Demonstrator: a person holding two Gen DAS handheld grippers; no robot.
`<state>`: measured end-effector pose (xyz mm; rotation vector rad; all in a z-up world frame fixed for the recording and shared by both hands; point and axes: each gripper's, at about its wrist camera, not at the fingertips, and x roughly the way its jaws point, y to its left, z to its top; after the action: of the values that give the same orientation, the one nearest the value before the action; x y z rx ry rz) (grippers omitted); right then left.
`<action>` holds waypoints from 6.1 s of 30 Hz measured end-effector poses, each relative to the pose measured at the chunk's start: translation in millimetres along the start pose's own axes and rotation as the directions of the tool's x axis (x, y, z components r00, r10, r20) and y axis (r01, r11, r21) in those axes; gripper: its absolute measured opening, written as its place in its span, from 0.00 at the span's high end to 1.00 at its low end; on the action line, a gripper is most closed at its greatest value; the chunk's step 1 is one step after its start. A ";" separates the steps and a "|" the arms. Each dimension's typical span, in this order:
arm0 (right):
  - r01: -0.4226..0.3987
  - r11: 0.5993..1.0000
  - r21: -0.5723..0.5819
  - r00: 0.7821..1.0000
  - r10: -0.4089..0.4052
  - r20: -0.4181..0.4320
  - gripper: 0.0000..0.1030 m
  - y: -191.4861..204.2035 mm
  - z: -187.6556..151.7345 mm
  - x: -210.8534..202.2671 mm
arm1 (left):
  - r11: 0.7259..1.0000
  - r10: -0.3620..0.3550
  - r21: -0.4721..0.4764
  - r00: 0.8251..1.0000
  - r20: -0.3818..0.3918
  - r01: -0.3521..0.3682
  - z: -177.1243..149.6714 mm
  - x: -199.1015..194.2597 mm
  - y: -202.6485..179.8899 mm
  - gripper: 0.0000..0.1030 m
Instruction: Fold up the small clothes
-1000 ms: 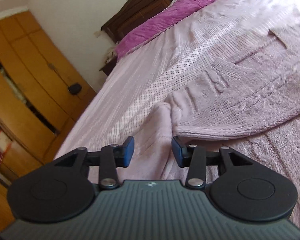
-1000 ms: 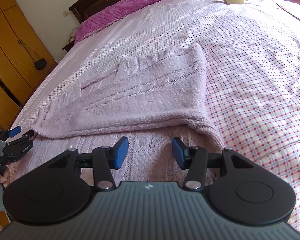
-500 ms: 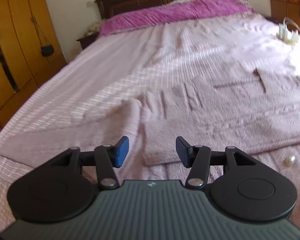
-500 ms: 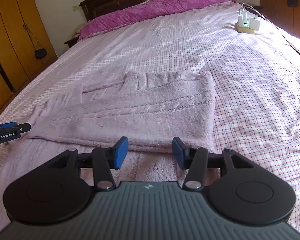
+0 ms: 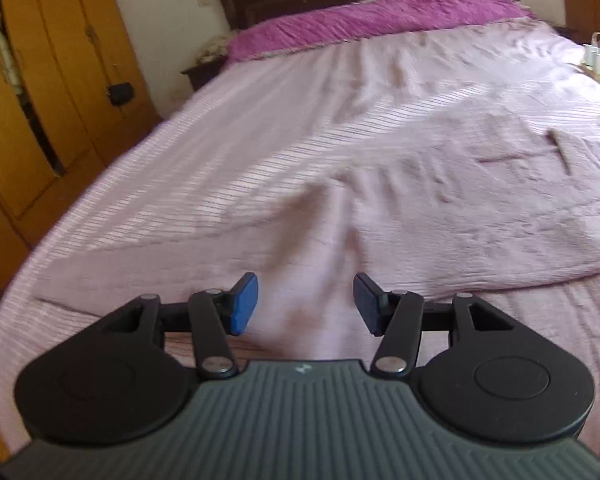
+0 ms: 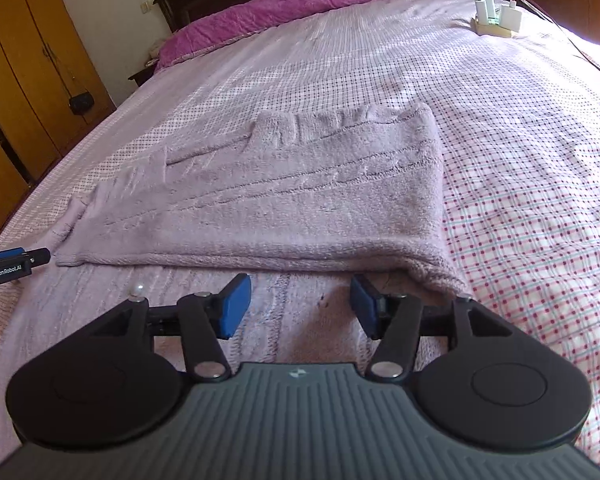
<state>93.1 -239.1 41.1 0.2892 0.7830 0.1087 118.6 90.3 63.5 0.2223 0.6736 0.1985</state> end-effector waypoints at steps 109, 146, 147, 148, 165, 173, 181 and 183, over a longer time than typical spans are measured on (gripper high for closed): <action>0.003 0.995 0.100 0.999 -0.008 0.052 0.33 -19.3 -22.5 -45.5 | 0.813 -0.564 -0.118 0.821 0.083 0.571 27.8 -30.3 -120.1 0.90; -0.237 0.964 0.123 0.944 0.258 -0.204 0.37 86.4 65.9 94.3 | 0.937 -0.279 -0.221 0.960 -0.011 0.270 -5.7 -11.9 11.1 0.55; -0.243 0.965 0.099 0.944 0.258 -0.203 0.56 90.6 65.5 93.3 | 0.937 -0.276 -0.226 0.961 -0.007 0.267 -6.2 -11.1 11.9 0.55; -0.245 0.966 0.080 0.945 0.256 -0.203 0.74 94.2 66.3 93.4 | 0.937 -0.272 -0.230 0.962 -0.007 0.264 -6.6 -10.2 12.5 0.55; -0.038 0.969 -0.245 0.998 0.025 -0.056 0.79 84.1 70.1 81.1 | 0.965 -0.201 -0.182 0.978 -0.055 0.188 -5.1 39.9 -3.0 0.55; -0.045 0.978 -0.203 0.999 0.042 -0.019 0.56 71.0 69.0 56.5 | 0.954 -0.226 -0.216 0.972 -0.057 0.209 -12.2 48.0 0.9 0.54; -0.142 0.890 -0.433 0.989 0.141 -0.035 0.39 148.1 67.0 45.0 | 0.954 -0.236 -0.207 0.970 -0.058 0.219 -11.2 47.5 2.8 0.54; -0.151 0.865 -0.478 0.988 0.136 -0.067 0.39 165.0 60.6 59.7 | 0.953 -0.236 -0.207 0.970 -0.058 0.220 -11.5 47.6 2.8 0.54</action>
<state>179.9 -82.4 90.2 -0.1317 0.7383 0.4448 147.5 106.6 27.3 -0.0571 0.7505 0.0521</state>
